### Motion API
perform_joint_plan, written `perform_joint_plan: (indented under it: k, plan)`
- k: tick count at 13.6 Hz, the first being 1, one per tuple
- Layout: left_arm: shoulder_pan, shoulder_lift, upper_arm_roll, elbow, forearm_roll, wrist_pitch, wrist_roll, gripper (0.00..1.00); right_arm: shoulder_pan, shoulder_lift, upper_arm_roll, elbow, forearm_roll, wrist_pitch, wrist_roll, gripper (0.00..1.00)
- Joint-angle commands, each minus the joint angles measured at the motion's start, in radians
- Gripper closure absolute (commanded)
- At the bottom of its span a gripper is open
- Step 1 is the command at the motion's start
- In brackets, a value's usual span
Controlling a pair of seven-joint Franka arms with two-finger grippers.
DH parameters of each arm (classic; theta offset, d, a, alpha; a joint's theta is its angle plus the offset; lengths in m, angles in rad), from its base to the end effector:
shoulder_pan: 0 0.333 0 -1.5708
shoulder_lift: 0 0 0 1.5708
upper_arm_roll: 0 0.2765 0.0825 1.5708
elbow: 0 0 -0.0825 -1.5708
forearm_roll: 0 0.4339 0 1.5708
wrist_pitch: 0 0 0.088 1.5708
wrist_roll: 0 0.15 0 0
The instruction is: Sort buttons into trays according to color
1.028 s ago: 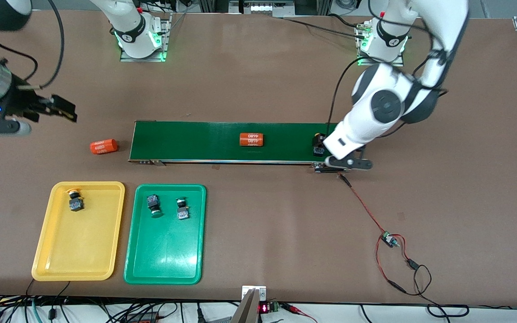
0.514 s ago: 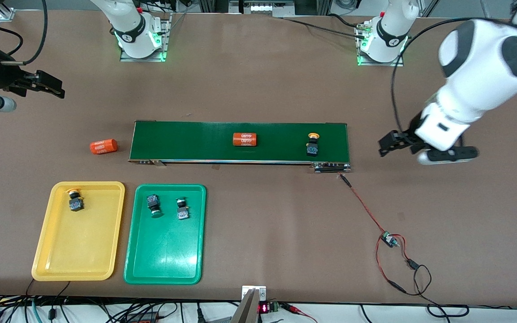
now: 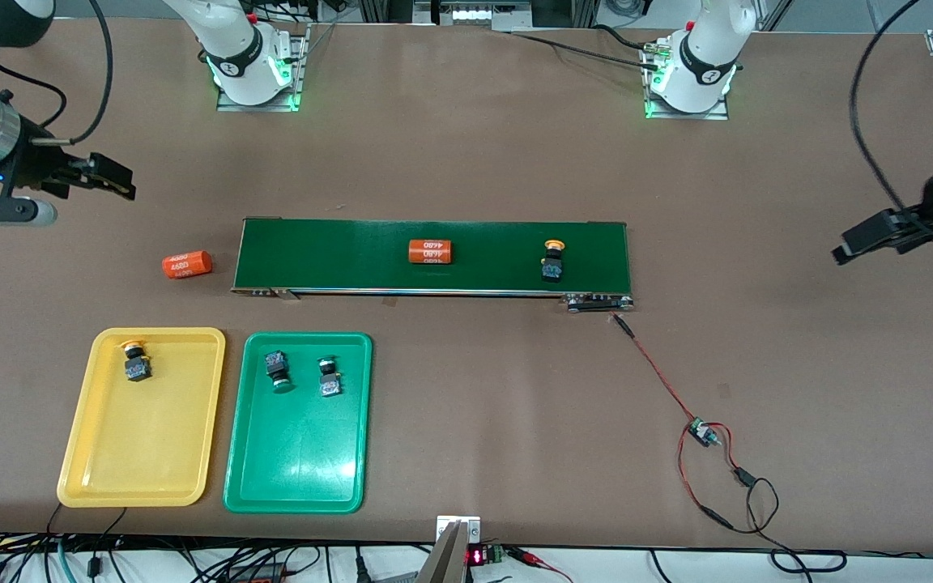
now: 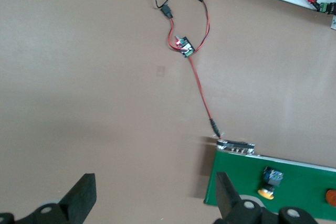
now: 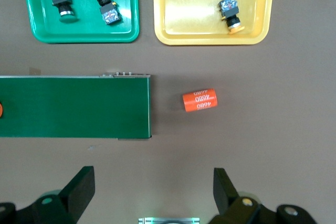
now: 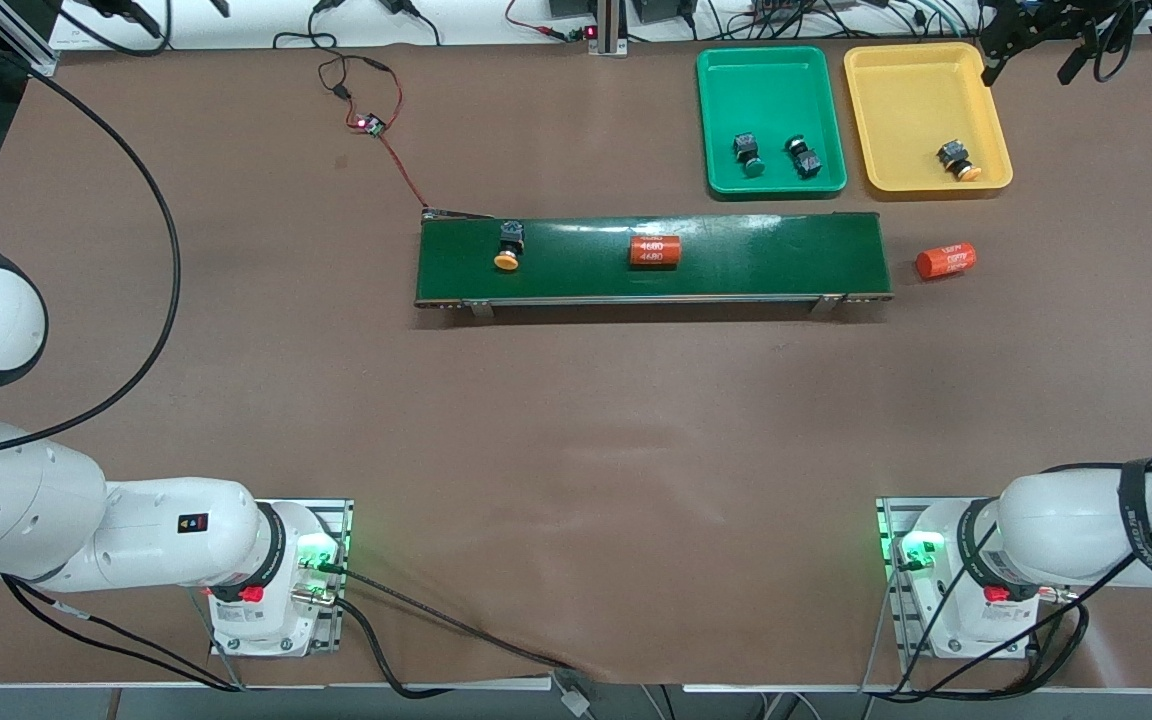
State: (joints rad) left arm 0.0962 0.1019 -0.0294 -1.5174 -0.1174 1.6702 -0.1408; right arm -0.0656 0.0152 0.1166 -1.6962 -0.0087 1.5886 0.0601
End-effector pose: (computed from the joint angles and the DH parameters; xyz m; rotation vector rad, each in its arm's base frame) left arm 0.6428 0.0272 0.5168 3.0012 0.3262 0.0701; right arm 0.5961 0.0289 0.4695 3.1220 -0.0130 -0.1909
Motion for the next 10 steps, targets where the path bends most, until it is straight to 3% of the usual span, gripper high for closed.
perform_joint_plan:
  k: [1,6,10]
  plan:
    - [0.002,0.016,-0.017,0.088,0.019,-0.095,0.029,0.0,-0.002,0.006,0.005,0.004,-0.001,0.007,-0.002,0.0]
    - [-0.019,-0.033,-0.073,0.071,0.12,-0.17,0.036,0.0,0.0,0.026,0.006,0.029,-0.002,-0.002,-0.003,0.0]
    - [-0.012,-0.019,-0.075,0.066,0.076,-0.136,0.07,0.0,-0.003,0.029,0.006,0.03,-0.001,-0.004,-0.006,0.0]
